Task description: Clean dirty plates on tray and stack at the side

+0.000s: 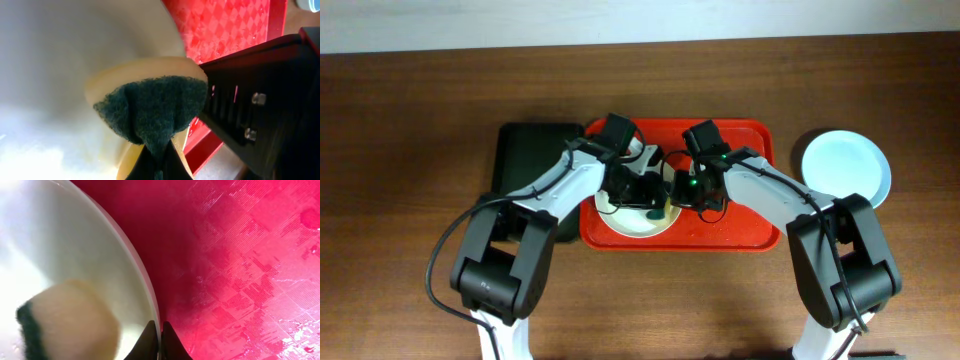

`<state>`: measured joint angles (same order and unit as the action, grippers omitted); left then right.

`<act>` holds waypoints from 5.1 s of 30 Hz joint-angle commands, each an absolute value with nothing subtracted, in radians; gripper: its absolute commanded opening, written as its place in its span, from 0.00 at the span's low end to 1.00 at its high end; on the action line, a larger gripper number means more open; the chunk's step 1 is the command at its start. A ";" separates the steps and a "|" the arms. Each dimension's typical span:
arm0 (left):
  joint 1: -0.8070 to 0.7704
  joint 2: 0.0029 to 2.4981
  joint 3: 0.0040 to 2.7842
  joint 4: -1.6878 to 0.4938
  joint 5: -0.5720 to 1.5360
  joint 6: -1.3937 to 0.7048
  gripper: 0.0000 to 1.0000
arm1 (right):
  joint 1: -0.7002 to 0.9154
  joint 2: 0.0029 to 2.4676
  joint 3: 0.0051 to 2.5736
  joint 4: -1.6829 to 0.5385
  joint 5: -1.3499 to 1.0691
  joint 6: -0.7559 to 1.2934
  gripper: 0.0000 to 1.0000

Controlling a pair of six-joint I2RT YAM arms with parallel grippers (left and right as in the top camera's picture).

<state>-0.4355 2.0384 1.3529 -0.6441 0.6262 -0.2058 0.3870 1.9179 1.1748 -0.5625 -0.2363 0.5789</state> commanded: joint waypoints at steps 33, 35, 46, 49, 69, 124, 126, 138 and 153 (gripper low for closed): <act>-0.075 2.077 1.505 -0.974 -0.175 -0.167 0.00 | 0.393 1.920 1.165 -0.571 -0.193 0.581 0.61; -0.061 2.096 1.505 -0.963 -0.155 -0.166 0.00 | 0.392 1.920 1.165 -0.579 -0.165 0.581 0.61; -0.049 2.036 1.509 -0.978 -0.127 -0.168 0.49 | 0.393 1.920 1.165 -0.590 -0.145 0.581 0.82; -0.048 1.930 1.509 -0.970 -0.128 -0.186 0.51 | 0.393 1.920 1.165 -0.590 -0.145 0.581 0.82; 0.121 1.671 1.508 -0.898 -0.112 -0.302 0.99 | 0.393 1.920 1.165 -0.583 -0.146 0.582 0.04; 0.121 1.671 1.508 -0.899 -0.112 -0.302 0.99 | 0.465 1.918 1.432 -0.534 -0.197 0.697 0.04; 0.121 1.671 1.508 -0.899 -0.112 -0.302 0.99 | 0.500 1.919 1.433 -0.506 -0.138 0.697 0.04; 0.121 1.671 1.508 -0.899 -0.112 -0.302 0.99 | 0.697 1.920 1.432 -0.389 0.102 0.697 0.04; 0.121 1.671 1.508 -0.899 -0.112 -0.302 0.99 | 0.785 1.920 1.432 -0.335 0.269 0.695 0.04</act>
